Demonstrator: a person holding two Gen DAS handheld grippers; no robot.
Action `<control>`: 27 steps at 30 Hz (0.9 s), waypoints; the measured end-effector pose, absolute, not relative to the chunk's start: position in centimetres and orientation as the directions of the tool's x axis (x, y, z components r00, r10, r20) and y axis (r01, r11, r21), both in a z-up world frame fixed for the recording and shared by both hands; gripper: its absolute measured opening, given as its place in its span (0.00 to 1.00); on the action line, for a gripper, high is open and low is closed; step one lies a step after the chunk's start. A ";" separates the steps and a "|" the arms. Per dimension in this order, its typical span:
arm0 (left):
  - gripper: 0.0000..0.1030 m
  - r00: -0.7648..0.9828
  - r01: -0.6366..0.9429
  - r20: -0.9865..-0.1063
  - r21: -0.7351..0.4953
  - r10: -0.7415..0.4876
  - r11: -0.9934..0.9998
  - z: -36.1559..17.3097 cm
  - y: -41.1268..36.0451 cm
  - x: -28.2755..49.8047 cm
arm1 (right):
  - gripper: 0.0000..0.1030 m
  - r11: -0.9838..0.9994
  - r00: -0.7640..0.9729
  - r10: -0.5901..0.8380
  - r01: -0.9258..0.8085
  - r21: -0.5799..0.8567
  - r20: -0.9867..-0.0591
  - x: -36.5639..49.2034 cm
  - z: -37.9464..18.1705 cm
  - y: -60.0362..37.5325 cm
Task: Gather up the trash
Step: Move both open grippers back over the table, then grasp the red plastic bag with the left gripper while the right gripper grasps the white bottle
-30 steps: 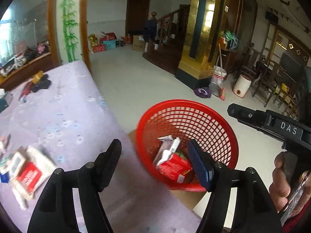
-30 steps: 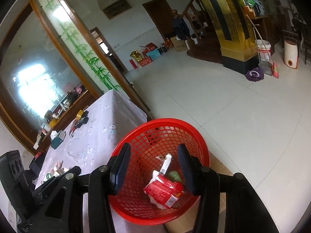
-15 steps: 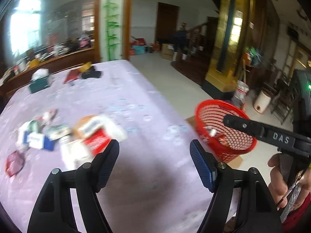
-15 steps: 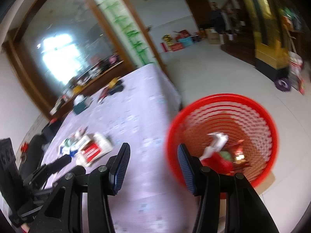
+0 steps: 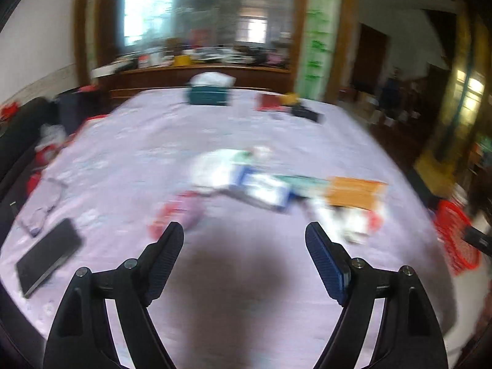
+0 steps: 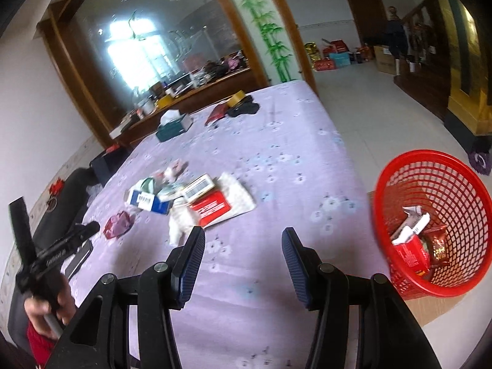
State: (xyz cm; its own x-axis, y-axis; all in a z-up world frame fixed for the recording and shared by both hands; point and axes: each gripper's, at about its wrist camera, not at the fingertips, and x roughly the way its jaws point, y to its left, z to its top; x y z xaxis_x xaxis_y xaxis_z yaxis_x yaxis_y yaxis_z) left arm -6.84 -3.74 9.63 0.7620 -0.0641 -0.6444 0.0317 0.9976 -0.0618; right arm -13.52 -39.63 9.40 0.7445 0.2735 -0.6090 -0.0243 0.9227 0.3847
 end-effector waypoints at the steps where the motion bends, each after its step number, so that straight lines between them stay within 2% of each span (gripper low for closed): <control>1: 0.80 0.759 0.011 -0.650 -0.057 -0.045 0.998 9.4 -2.8 -6.2 | 0.55 0.925 0.742 0.275 -0.030 0.379 -0.611 -13.5 9.4 -39.2; 3: 0.80 0.745 -0.047 -0.667 -0.052 0.000 0.998 8.5 -0.4 -4.7 | 0.55 0.928 0.738 0.278 -0.041 0.370 -0.615 -13.4 9.4 -38.5; 6: 0.80 0.707 -0.044 -0.707 -0.049 -0.004 0.998 7.0 1.1 -2.6 | 0.56 0.931 0.731 0.278 -0.047 0.361 -0.623 -13.3 9.3 -37.9; 9: 0.80 0.682 -0.009 -0.731 -0.048 -0.029 0.999 5.5 0.7 -0.5 | 0.56 0.931 0.723 0.281 -0.046 0.362 -0.631 -13.3 9.1 -37.7; 14: 0.79 0.638 -0.016 -0.770 -0.017 -0.003 1.000 3.0 0.0 1.7 | 0.56 0.931 0.707 0.296 -0.064 0.358 -0.642 -12.8 9.0 -36.8; 15: 0.72 0.633 -0.021 -0.774 -0.014 0.002 1.000 2.6 0.0 1.9 | 0.56 0.928 0.700 0.311 -0.079 0.364 -0.643 -12.6 8.9 -36.4; 16: 0.60 0.628 -0.021 -0.778 -0.014 0.003 1.000 2.4 0.0 2.0 | 0.56 0.923 0.688 0.334 -0.100 0.372 -0.644 -12.3 8.9 -35.9; 17: 0.54 0.621 -0.022 -0.784 -0.019 -0.001 1.000 2.2 0.1 2.1 | 0.56 0.920 0.681 0.348 -0.115 0.375 -0.645 -12.1 8.9 -35.4; 19: 0.33 0.600 -0.026 -0.799 -0.044 -0.019 0.999 1.6 0.4 2.6 | 0.56 0.914 0.664 0.374 -0.147 0.378 -0.647 -11.6 8.8 -34.2; 21: 0.33 0.603 -0.037 -0.797 -0.057 -0.023 0.998 1.3 0.8 2.5 | 0.55 0.907 0.649 0.400 -0.180 0.380 -0.647 -11.0 8.8 -33.0; 24: 0.32 0.622 -0.037 -0.783 -0.072 -0.033 0.997 1.7 1.0 1.5 | 0.44 0.894 0.623 0.442 -0.244 0.376 -0.646 -10.0 8.9 -30.5; 27: 0.32 0.646 -0.023 -0.761 -0.098 -0.060 0.995 2.5 0.9 -0.3 | 0.39 0.889 0.604 0.458 -0.292 0.353 -0.652 -8.7 8.9 -27.9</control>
State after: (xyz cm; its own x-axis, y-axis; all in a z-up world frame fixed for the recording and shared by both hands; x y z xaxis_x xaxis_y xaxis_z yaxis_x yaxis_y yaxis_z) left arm -0.31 0.93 2.55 0.6460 -0.0596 -0.7610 -0.0233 0.9949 -0.0977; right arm -8.66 -27.91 8.94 0.6040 0.4577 -0.6525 -0.2923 0.8888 0.3529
